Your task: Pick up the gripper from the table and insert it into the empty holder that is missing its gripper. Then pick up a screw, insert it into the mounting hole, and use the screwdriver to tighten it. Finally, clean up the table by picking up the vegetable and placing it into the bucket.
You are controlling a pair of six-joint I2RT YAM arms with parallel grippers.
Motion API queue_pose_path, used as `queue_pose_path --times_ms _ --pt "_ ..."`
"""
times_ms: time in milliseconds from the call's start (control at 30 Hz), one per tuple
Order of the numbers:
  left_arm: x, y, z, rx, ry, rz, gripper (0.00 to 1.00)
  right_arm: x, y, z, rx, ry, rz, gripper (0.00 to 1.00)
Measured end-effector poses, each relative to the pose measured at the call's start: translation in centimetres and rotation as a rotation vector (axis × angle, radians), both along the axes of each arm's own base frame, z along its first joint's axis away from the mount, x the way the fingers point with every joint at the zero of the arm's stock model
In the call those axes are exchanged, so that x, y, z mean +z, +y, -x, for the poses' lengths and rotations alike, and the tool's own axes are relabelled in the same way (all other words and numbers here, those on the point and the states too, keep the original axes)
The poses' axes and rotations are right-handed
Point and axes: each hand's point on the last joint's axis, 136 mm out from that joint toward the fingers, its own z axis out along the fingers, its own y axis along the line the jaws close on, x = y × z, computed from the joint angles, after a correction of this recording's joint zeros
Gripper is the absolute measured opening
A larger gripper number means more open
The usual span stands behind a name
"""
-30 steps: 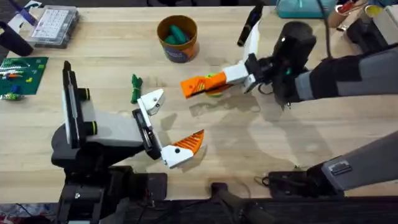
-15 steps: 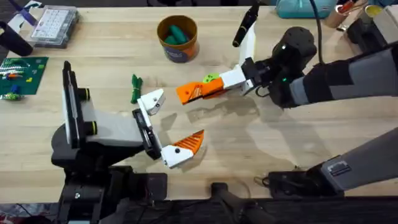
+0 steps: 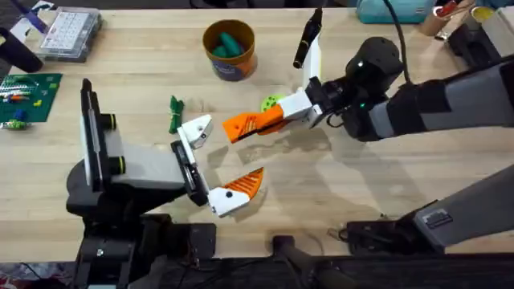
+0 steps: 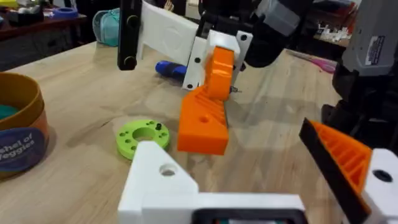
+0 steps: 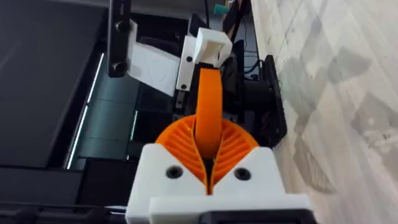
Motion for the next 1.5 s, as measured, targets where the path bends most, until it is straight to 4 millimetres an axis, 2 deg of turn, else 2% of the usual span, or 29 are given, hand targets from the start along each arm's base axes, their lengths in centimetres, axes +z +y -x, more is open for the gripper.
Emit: queue_pose_path --times_ms 700,1133,1500 --pt "0.0 0.0 0.0 0.000 0.000 0.000 0.986 0.0 1.2 0.5 0.001 0.003 -0.001 0.011" --pt "0.0 0.0 0.0 0.000 0.000 0.000 0.986 -0.5 2.7 1.8 0.040 0.003 -0.001 0.011" --pt "0.0 0.0 0.0 0.000 0.000 0.000 0.986 -0.4 2.8 1.5 0.018 -0.007 -0.008 0.011"
